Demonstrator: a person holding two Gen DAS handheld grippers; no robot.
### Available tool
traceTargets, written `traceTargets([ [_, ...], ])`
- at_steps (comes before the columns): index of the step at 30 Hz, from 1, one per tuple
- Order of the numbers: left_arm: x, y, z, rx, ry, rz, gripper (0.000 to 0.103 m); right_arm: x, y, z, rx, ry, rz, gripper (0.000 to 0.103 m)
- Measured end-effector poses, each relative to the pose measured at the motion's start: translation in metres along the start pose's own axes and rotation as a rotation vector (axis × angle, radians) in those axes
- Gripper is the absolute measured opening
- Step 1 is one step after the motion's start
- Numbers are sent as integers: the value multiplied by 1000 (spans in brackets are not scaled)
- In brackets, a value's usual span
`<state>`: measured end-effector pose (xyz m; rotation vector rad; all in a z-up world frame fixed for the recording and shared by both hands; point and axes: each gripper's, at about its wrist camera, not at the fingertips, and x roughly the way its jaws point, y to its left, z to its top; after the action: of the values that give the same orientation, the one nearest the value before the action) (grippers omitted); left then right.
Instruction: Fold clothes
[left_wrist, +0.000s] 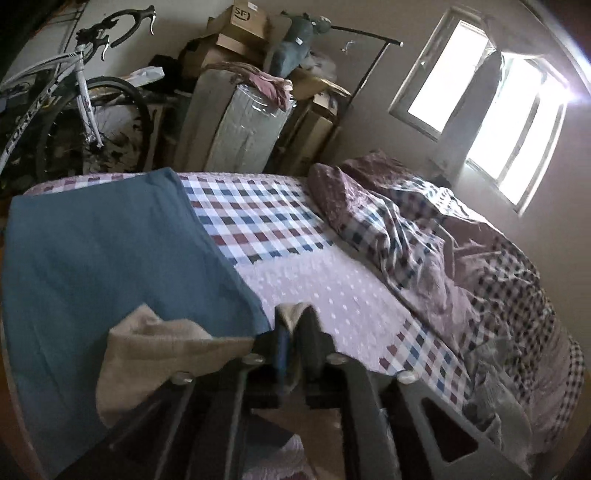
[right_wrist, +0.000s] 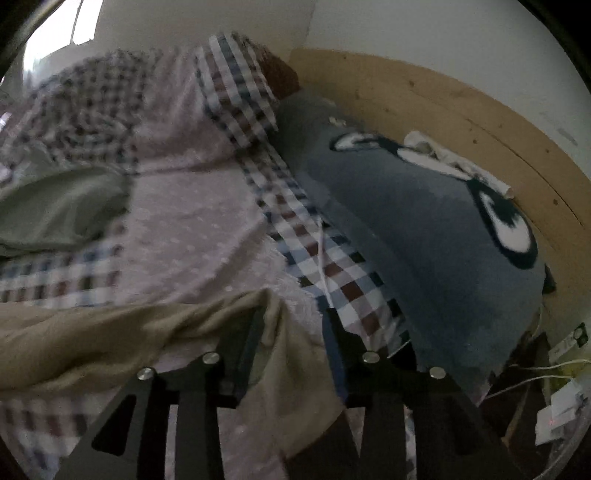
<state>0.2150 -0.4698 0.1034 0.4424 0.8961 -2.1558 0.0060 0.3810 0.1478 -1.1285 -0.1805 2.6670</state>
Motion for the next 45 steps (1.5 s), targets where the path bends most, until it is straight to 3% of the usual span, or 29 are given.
traceTargets([
  [1,-6,2,-3,-17,-4,-23,58,-14,6,-4,1,-32,59,40],
  [2,-14,3,-6,-26,-12,-43,71,-25,14,-7,-10,-59,109,41],
  [3,-21,3,-8,-34,-19,-63,74,-36,24,-11,-24,-86,160,41],
  [11,-42,-31,-77,-31,245,-253,77,-93,148,-50,-217,-214,521,41],
  [16,-52,-54,-124,-27,427,-369,77,-104,202,-83,-354,-234,625,41],
  [20,-48,-69,-170,-13,545,-388,77,-111,218,-98,-390,-236,668,41],
  [25,-34,-77,-217,-103,743,-471,77,-124,235,-113,-437,-238,746,41],
  [32,-8,-104,-220,-168,754,-573,77,-144,282,-139,-587,-284,804,41],
  [37,-26,-126,-196,-118,711,-821,77,-155,314,-145,-655,-354,811,44],
  [40,-33,-136,-185,-146,713,-965,77,-163,333,-148,-677,-396,817,49],
  [45,-29,-145,-173,-191,710,-1079,77,-183,372,-161,-773,-505,817,61],
])
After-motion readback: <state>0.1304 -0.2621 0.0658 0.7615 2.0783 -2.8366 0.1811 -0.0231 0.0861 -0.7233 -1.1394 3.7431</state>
